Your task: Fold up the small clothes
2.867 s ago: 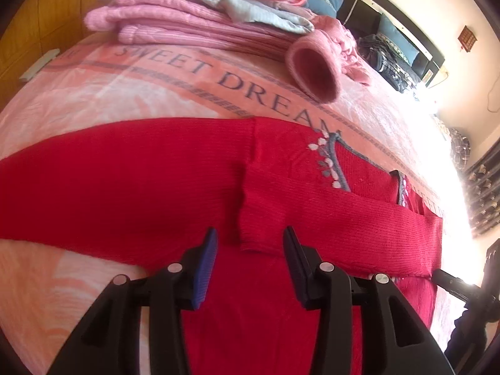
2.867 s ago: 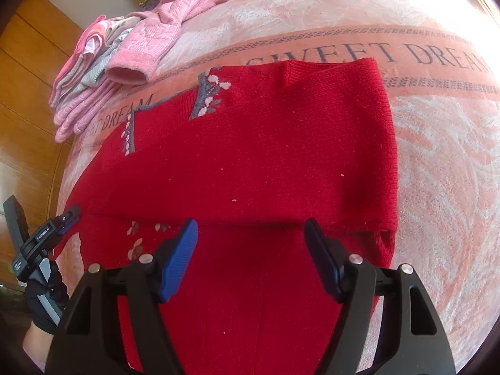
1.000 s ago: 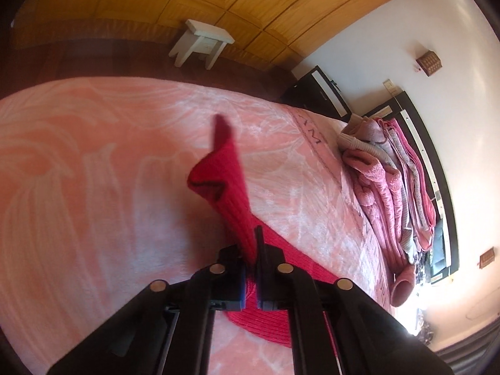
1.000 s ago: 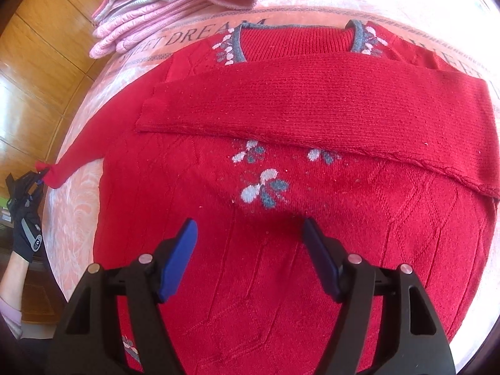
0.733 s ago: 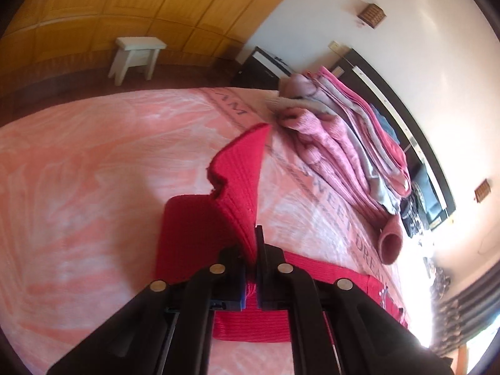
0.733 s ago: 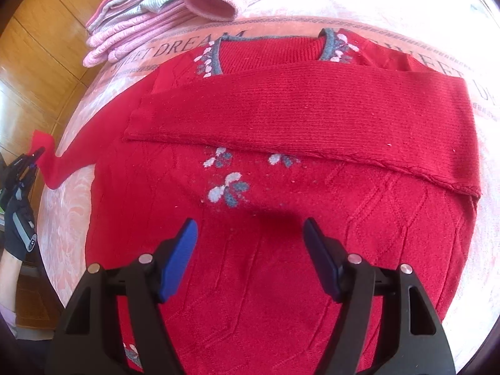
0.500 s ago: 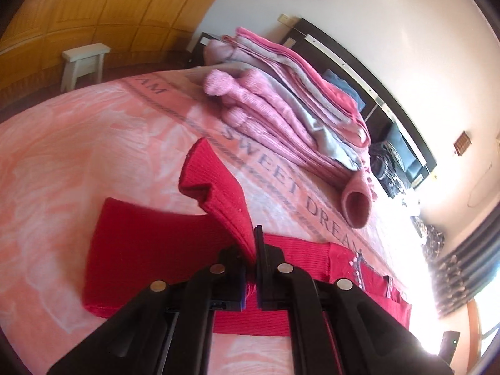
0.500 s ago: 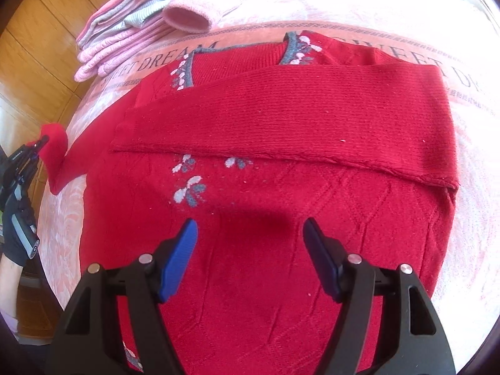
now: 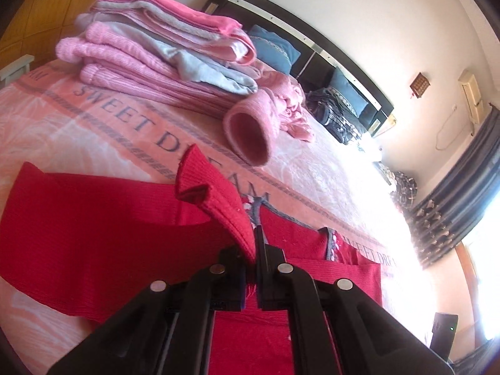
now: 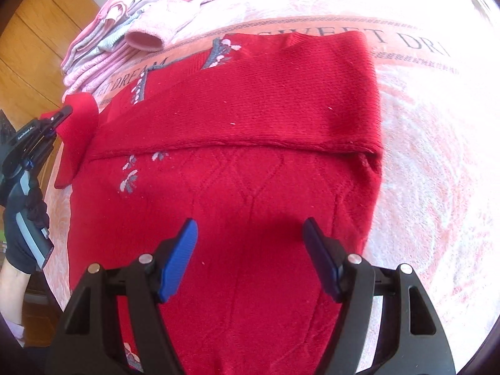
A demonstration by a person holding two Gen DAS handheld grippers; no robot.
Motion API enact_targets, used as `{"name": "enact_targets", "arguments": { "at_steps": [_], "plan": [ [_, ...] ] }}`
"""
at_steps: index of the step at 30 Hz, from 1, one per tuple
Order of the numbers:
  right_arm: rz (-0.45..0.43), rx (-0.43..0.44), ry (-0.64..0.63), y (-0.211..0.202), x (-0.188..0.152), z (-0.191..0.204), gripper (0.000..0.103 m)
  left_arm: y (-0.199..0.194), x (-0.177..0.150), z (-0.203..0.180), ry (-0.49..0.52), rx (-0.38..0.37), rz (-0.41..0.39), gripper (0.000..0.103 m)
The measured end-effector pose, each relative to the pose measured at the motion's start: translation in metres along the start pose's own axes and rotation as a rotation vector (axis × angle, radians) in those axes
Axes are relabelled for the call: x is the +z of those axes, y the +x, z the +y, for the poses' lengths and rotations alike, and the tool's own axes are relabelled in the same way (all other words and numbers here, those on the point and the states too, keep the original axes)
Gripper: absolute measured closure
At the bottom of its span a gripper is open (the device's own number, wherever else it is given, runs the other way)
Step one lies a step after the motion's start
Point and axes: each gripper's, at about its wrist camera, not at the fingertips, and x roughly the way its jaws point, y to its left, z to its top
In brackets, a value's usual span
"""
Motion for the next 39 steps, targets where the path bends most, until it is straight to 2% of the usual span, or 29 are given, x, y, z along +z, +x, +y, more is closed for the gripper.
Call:
{"name": "enact_targets", "arguments": {
  "at_steps": [6, 15, 19, 22, 25, 28, 31, 33, 35, 39],
  "plan": [
    [-0.008, 0.036, 0.019, -0.008, -0.01, -0.026, 0.035, 0.034, -0.023, -0.058, 0.047, -0.064, 0.041, 0.099],
    [-0.022, 0.084, 0.014, -0.018, -0.018, -0.043, 0.035, 0.07, -0.057, -0.117, 0.098, -0.128, 0.105, 0.099],
    [-0.022, 0.091, 0.011, -0.02, -0.02, -0.047, 0.035, 0.092, -0.073, -0.129, 0.103, -0.172, 0.229, 0.099],
    [-0.021, 0.097, 0.027, -0.021, -0.021, -0.051, 0.035, 0.107, -0.086, -0.131, 0.107, -0.236, 0.371, 0.091],
    [-0.02, 0.088, 0.042, -0.022, -0.02, -0.054, 0.035, 0.106, -0.093, -0.141, 0.212, -0.256, 0.425, 0.089],
    [-0.014, 0.083, 0.072, -0.02, -0.019, -0.058, 0.035, 0.094, -0.091, -0.15, 0.276, -0.288, 0.419, 0.087],
    [-0.04, 0.085, 0.102, -0.03, -0.018, -0.062, 0.039, 0.073, -0.075, -0.143, 0.256, -0.332, 0.384, 0.085],
    [-0.072, 0.078, 0.09, -0.044, -0.013, -0.059, 0.039, 0.058, -0.06, -0.131, 0.231, -0.327, 0.353, 0.082],
    [-0.111, 0.085, 0.081, -0.059, -0.004, -0.053, 0.039, 0.046, -0.044, -0.111, 0.2, -0.3, 0.314, 0.077],
    [-0.14, 0.155, 0.07, -0.072, 0.016, -0.037, 0.039, 0.029, -0.019, -0.053, 0.153, -0.133, 0.266, 0.074]
  ]
}}
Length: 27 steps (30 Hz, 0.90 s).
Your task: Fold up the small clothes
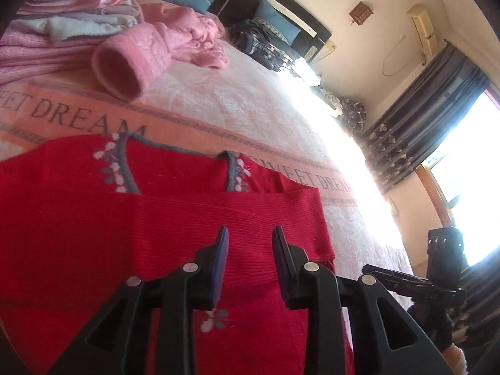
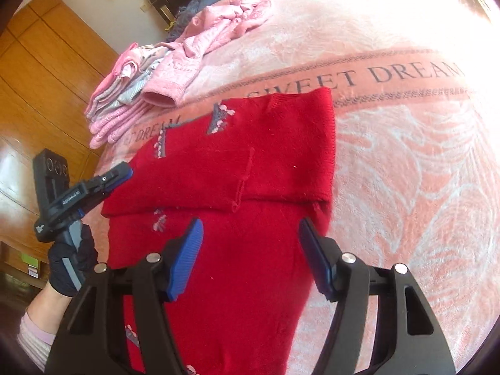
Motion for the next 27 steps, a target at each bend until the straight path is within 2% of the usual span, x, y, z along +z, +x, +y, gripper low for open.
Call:
{"name": "enact_targets", "arguments": {
  "at_steps": [5, 7, 8, 9, 12, 13, 18, 21, 23, 24, 25, 26, 27],
  "plan": [
    [0.055, 0.031, 0.032, 0.037, 0.021, 0.018, 0.04, -0.021, -0.007, 0.073, -0.119, 0.17, 0.016, 0.074],
    [0.088, 0.046, 0.064, 0.054, 0.027, 0.021, 0.045, -0.014, -0.013, 0.098, -0.153, 0.235, 0.078, 0.074],
    [0.099, 0.044, 0.081, 0.062, 0.029, 0.02, 0.047, -0.008, -0.018, 0.11, -0.175, 0.227, 0.111, 0.074],
    [0.108, 0.042, 0.093, 0.069, 0.032, 0.021, 0.052, -0.01, -0.023, 0.117, -0.194, 0.195, 0.084, 0.08],
    [0.125, 0.01, 0.101, 0.085, 0.039, 0.022, 0.053, -0.022, -0.024, 0.133, -0.307, 0.109, 0.043, 0.08],
    [0.126, -0.011, 0.099, 0.089, 0.041, 0.022, 0.053, -0.026, -0.023, 0.131, -0.309, 0.114, 0.021, 0.08],
    [0.134, -0.036, 0.126, 0.105, 0.047, 0.016, 0.053, -0.061, -0.013, 0.12, -0.153, 0.202, -0.091, 0.075],
    [0.15, -0.028, 0.124, 0.117, 0.048, 0.021, 0.062, -0.078, -0.009, 0.121, -0.113, 0.253, -0.143, 0.074],
    [0.147, -0.048, 0.097, 0.121, 0.05, 0.03, 0.065, -0.088, -0.008, 0.129, -0.128, 0.278, -0.171, 0.073],
    [0.142, -0.051, 0.086, 0.123, 0.051, 0.034, 0.075, -0.092, -0.007, 0.134, -0.145, 0.286, -0.185, 0.073],
    [0.129, -0.049, 0.082, 0.123, 0.052, 0.038, 0.09, -0.097, -0.006, 0.14, -0.164, 0.296, -0.197, 0.073],
    [0.117, -0.031, 0.081, 0.123, 0.053, 0.041, 0.095, -0.1, -0.005, 0.146, -0.184, 0.306, -0.209, 0.073],
    [0.105, -0.02, 0.079, 0.123, 0.055, 0.044, 0.096, -0.103, -0.005, 0.151, -0.204, 0.316, -0.22, 0.073]
  ]
}}
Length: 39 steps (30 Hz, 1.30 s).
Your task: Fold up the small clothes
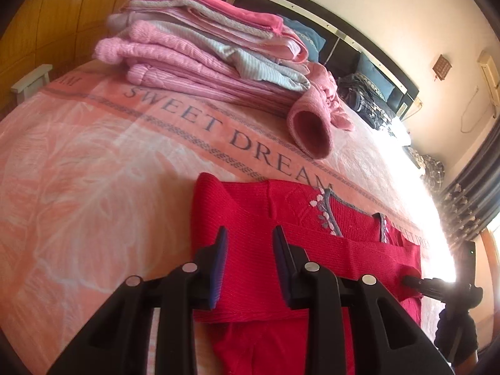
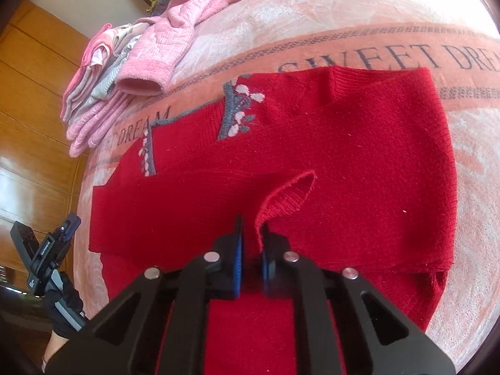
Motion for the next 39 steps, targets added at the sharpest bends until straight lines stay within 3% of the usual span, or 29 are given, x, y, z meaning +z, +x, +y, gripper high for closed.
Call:
{"name": "enact_targets", "arguments": {
  "at_steps": [6, 12, 18, 23, 26, 29, 33, 36, 39],
  "plan": [
    [-0.106, 0.025, -0.049, -0.036, 0.013, 0.015, 0.097, -0.003, 0.004, 0.02, -0.054, 0.033, -0.024, 0.073],
    [-0.2, 0.028, -0.034, -0.082, 0.025, -0.001, 0.097, -0.002, 0.0, 0.002, -0.017, 0.031, -0.033, 0.073],
    [-0.183, -0.031, 0.041, -0.078, 0.021, -0.04, 0.097, 0.014, -0.013, -0.032, 0.073, 0.024, 0.015, 0.073],
    [-0.084, -0.093, 0.056, -0.043, 0.007, -0.061, 0.096, 0.05, -0.033, -0.039, 0.12, 0.113, 0.146, 0.073],
    [-0.05, -0.138, 0.05, -0.036, 0.001, -0.067, 0.087, 0.053, -0.04, -0.04, 0.138, 0.131, 0.148, 0.073],
    [-0.104, -0.138, 0.065, -0.055, 0.004, -0.069, 0.083, 0.041, -0.036, -0.044, 0.121, 0.096, 0.116, 0.073],
    [-0.158, -0.014, 0.038, -0.079, 0.009, -0.056, 0.083, 0.025, -0.028, -0.065, 0.124, -0.011, 0.08, 0.072],
    [-0.124, 0.001, -0.01, -0.072, 0.006, -0.04, 0.083, 0.029, -0.031, -0.081, 0.132, -0.054, 0.11, 0.066],
    [-0.073, -0.057, -0.043, -0.053, -0.002, -0.036, 0.083, 0.041, -0.041, -0.084, 0.142, -0.051, 0.159, 0.066]
  ]
}}
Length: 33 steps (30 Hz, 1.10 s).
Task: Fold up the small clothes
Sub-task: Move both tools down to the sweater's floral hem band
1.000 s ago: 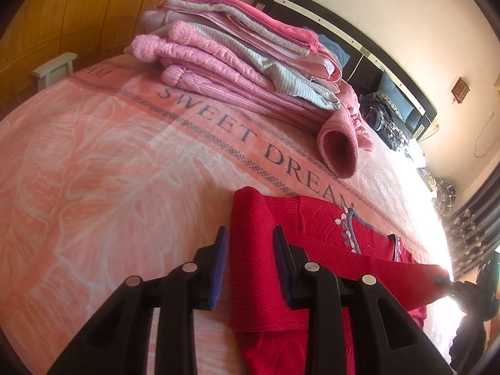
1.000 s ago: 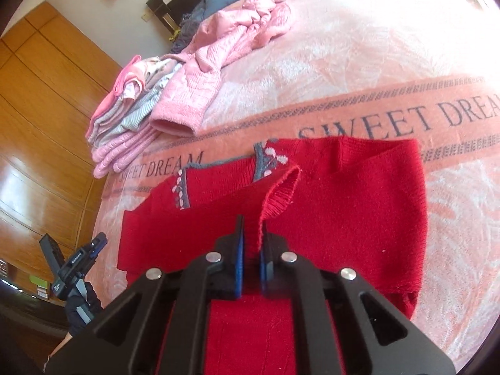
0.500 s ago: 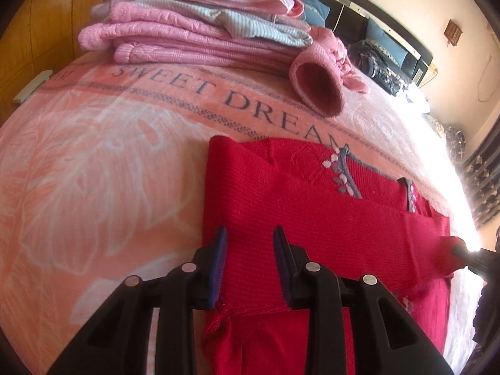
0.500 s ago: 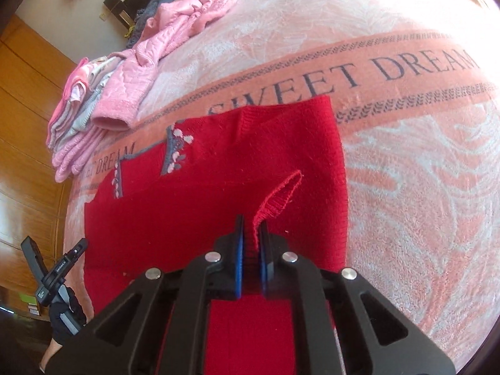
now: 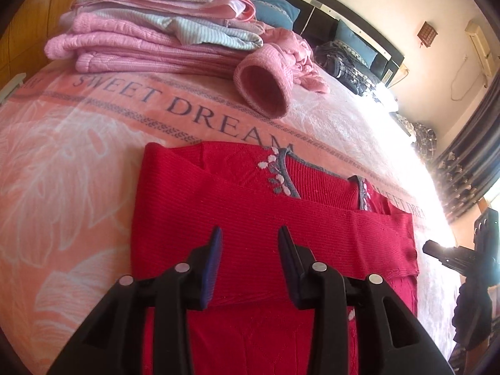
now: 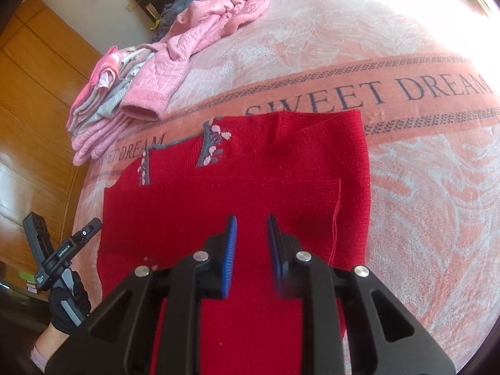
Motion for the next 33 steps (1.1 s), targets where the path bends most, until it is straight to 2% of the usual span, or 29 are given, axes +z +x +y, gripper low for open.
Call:
{"name": "enact_targets", "arguments": {
  "at_steps": [4, 8, 13, 16, 20, 22, 26, 29, 33],
  "plan": [
    [0.044, -0.062, 0.01, 0.017, -0.009, -0.011, 0.083, 0.018, -0.01, 0.011, -0.003, 0.034, 0.056, 0.066],
    [0.061, -0.071, 0.027, 0.03, -0.014, -0.023, 0.082, 0.021, -0.013, 0.011, 0.051, 0.037, 0.057, 0.066],
    [0.047, -0.049, 0.047, 0.03, -0.016, -0.027, 0.082, 0.022, -0.015, 0.001, 0.115, 0.047, 0.062, 0.053],
    [0.029, -0.018, 0.085, 0.017, -0.019, -0.028, 0.078, 0.013, -0.013, -0.003, 0.113, 0.051, 0.08, 0.053],
    [0.005, 0.011, 0.062, -0.028, -0.032, -0.014, 0.071, -0.025, -0.013, 0.002, 0.044, 0.016, 0.12, 0.053],
    [0.025, 0.021, 0.049, -0.053, -0.048, -0.006, 0.068, -0.049, -0.02, 0.008, 0.002, 0.002, 0.158, 0.052],
    [0.063, 0.057, 0.028, -0.099, -0.097, 0.008, 0.067, -0.098, -0.052, 0.017, -0.018, 0.011, 0.242, 0.052],
    [0.1, 0.06, 0.013, -0.129, -0.135, 0.018, 0.065, -0.132, -0.09, 0.026, -0.048, -0.021, 0.306, 0.052],
    [0.134, 0.078, 0.008, -0.158, -0.185, 0.03, 0.06, -0.161, -0.142, 0.032, -0.019, -0.014, 0.375, 0.052]
  ]
}}
